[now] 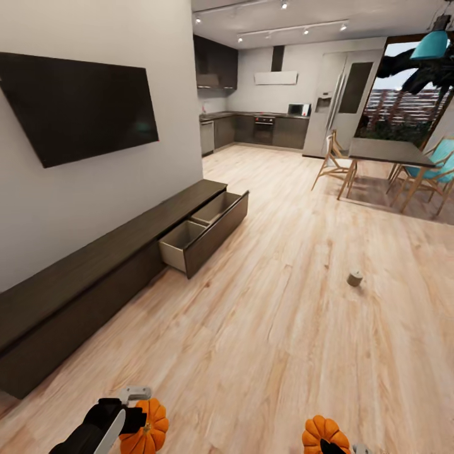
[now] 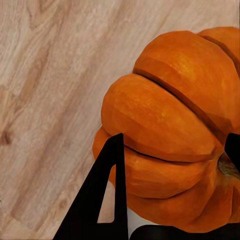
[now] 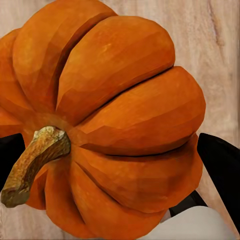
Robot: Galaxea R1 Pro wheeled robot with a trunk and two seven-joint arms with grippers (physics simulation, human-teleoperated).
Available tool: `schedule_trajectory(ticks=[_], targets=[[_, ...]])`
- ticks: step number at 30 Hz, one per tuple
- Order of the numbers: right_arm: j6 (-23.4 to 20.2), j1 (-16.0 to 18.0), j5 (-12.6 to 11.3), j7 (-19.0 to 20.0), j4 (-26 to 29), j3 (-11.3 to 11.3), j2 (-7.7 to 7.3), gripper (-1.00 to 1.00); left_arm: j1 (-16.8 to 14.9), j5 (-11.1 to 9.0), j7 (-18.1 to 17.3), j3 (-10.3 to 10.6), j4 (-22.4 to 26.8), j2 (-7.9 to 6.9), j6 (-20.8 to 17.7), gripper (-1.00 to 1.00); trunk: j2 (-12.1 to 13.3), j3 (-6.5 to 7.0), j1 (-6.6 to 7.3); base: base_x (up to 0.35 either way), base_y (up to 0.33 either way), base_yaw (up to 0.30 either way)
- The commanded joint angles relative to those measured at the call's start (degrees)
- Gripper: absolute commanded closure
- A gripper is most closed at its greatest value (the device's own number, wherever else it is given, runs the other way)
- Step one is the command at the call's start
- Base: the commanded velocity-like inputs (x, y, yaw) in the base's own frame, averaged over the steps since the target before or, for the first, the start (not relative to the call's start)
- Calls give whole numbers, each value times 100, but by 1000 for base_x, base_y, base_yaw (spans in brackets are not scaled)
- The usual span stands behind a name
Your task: Place each of the two pumpkins and all three candles from the living room inside a cabinet in the living room (use any cabinet), then make sure every cabinet is closed, and position the cauldron so it is next to a table in the living room.
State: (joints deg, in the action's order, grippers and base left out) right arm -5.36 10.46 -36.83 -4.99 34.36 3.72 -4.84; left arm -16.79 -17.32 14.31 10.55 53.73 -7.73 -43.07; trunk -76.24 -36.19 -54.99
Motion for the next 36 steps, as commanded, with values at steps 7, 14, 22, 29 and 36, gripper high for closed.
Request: schedule_trajectory(ticks=[7, 14, 22, 29, 36], targets=[[0, 0, 1, -2, 0, 1, 0, 100, 0, -2, 1, 0, 3, 2, 0, 100, 0, 24, 0, 303, 0, -281], [26, 0, 2, -2, 0, -1, 21, 100, 0, 0, -2, 0, -2, 0, 0, 100, 0, 54, 0, 329, 0, -272], [35, 0, 24, 1, 0, -3, 47, 100, 0, 0, 0, 0, -1, 0, 0, 100, 0, 62, 0, 330, 0, -69], [35, 0, 22, -1, 0, -3, 53, 100, 0, 0, 1, 0, -1, 0, 0, 100, 0, 74, 0, 330, 0, -44], [35, 0, 11, 3, 0, -3, 50, 100, 0, 0, -7, 0, 2, 0, 0, 100, 0, 119, 0, 330, 51, -193]])
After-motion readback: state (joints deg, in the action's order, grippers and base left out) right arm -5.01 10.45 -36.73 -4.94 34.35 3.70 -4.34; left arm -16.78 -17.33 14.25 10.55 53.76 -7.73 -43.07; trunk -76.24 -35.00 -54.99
